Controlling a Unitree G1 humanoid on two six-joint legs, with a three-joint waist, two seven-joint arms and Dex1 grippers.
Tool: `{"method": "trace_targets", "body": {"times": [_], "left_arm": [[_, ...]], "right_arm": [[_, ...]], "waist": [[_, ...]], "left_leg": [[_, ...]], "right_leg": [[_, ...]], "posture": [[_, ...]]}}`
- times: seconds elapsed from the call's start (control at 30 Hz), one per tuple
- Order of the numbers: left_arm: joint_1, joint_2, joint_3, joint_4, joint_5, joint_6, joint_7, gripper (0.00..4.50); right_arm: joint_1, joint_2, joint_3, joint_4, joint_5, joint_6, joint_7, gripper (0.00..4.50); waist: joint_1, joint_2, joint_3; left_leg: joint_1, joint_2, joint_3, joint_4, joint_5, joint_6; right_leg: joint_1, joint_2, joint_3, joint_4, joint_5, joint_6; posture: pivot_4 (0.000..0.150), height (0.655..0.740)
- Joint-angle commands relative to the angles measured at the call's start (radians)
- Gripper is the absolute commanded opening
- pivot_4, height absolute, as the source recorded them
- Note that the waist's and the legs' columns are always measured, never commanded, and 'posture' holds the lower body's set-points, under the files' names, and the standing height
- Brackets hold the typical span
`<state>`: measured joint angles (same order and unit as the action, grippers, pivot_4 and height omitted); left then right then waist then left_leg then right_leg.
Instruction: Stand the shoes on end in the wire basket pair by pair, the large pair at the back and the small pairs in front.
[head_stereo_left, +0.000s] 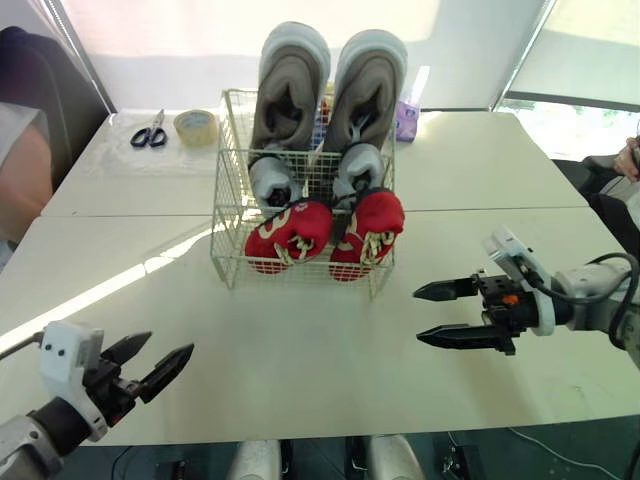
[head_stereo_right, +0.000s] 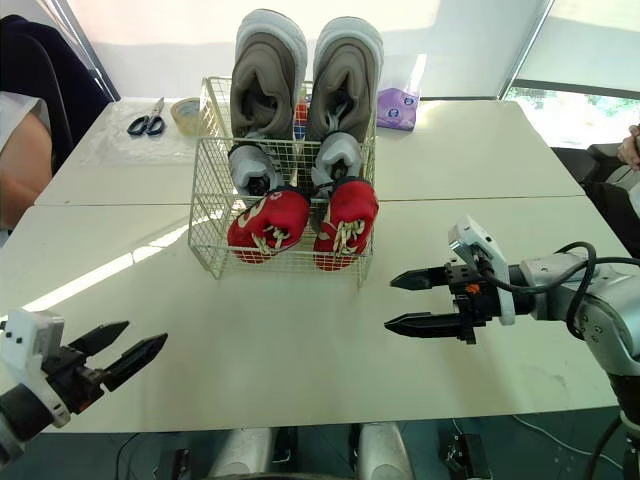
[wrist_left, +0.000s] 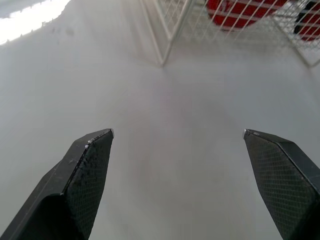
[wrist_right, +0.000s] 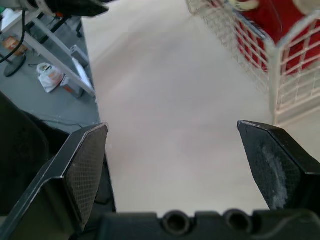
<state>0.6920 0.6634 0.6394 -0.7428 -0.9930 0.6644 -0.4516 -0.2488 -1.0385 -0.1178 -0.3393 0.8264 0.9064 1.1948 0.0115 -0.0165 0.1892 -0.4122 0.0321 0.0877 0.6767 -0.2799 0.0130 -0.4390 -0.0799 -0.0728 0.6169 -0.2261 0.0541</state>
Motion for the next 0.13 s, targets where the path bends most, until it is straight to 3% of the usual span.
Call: {"method": "trace_targets", "body": {"times": [0.03, 0.13], "left_arm": [[-0.041, -0.004, -0.038, 0.012, 0.043, -0.034, -0.039, 4.27], [-0.090, -0.014, -0.068, 0.014, 0.050, -0.028, -0.028, 4.27]], "right_arm": [[0.011, 0.014, -0.004, 0.012, -0.022, -0.036, 0.000, 4.50], [0.010, 0.022, 0.002, 0.035, -0.041, -0.055, 0.010, 4.50]], "waist": [[0.001, 0.000, 0.000], [0.002, 0.000, 0.000]], "left_leg": [[-0.001, 0.000, 0.000, 0.000, 0.000, 0.000], [-0.006, 0.000, 0.000, 0.000, -0.001, 0.001]], "right_leg": [[-0.001, 0.000, 0.000, 0.000, 0.002, -0.003], [-0.004, -0.001, -0.001, 0.000, 0.002, -0.003]], "posture": [[0.150, 0.7400], [0.150, 0.7400]]}}
